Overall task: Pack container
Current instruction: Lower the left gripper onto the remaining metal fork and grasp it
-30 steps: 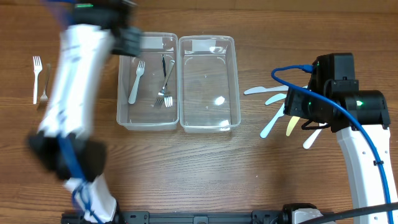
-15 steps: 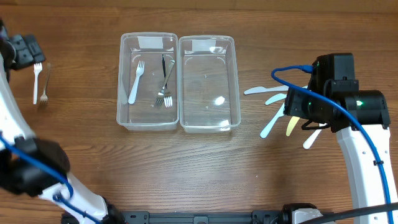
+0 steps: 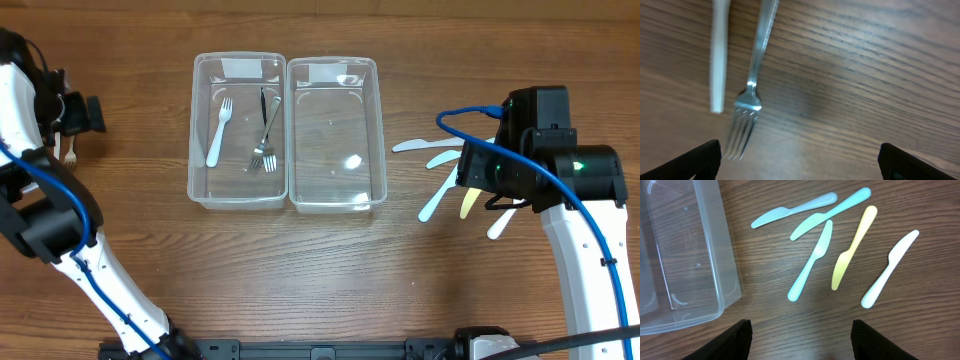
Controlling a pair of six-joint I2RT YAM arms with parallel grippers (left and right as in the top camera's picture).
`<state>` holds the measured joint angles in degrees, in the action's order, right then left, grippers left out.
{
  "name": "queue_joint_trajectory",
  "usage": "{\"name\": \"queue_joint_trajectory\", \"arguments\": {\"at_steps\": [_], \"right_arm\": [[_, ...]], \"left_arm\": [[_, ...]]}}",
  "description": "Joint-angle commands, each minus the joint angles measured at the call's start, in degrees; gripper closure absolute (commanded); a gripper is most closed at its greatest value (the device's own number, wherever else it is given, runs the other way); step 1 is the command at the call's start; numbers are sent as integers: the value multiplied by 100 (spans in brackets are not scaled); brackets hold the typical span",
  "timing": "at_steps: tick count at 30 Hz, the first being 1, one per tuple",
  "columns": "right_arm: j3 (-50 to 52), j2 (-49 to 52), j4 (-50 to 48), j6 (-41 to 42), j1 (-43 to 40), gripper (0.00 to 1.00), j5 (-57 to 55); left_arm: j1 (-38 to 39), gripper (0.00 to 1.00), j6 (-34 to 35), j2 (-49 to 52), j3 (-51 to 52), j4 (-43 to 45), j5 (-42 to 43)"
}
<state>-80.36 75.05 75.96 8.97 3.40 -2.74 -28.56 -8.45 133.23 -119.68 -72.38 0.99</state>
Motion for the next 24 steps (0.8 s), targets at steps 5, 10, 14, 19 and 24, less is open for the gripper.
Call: {"name": "queue_joint_trajectory", "arguments": {"at_steps": [5,10,14,19,24], "right_arm": [[-146,-94,0,2,-15,34,24],[-146,-94,7,2,-15,34,24],[-146,-94,7,2,-15,34,26],[-146,-94,4,4,-15,34,26],[-146,-94,7,4,-15,34,26]], "left_arm": [[-46,0,-181,404,-7,175,-11],[-46,0,-188,404,-7,367,-15],[-46,0,-186,415,-7,501,-129],[-46,0,-186,431,-4,612,-291],[-44,0,-188,442,-4,734,-293]]}}
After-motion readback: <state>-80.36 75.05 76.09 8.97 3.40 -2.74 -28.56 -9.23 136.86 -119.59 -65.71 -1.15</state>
